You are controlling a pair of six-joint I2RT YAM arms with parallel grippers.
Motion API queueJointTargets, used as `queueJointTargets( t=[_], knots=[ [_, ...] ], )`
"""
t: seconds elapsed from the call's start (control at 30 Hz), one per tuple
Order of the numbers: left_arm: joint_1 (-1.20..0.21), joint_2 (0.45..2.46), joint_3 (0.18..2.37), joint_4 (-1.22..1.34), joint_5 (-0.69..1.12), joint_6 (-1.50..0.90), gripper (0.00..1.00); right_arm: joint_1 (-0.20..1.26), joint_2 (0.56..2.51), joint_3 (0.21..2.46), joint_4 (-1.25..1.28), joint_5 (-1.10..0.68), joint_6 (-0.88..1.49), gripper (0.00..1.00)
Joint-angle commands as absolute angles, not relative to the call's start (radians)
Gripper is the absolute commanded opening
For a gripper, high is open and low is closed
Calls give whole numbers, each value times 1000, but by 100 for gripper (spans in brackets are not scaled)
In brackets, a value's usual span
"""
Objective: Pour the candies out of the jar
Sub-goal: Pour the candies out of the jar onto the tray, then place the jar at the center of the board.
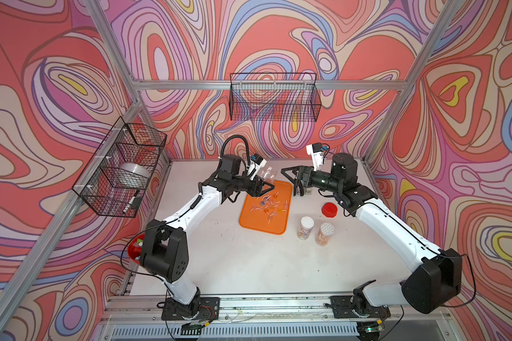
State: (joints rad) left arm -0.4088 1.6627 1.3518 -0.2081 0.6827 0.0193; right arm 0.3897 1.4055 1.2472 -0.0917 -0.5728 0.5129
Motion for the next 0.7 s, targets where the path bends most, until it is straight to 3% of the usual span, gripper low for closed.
queueJointTargets(
  t=[0.0,0.47,0.67],
  knots=[
    [-421,1613,1324,-157,635,-10,0,422,1430,1273,-143,-533,482,95],
    [-492,1551,1261,-158,609,11,0,494,1518,1290,-144,-501,497,88],
    [-511,1540,1263,-165,597,32,0,499,1534,1284,-119,-506,529,80]
  ],
)
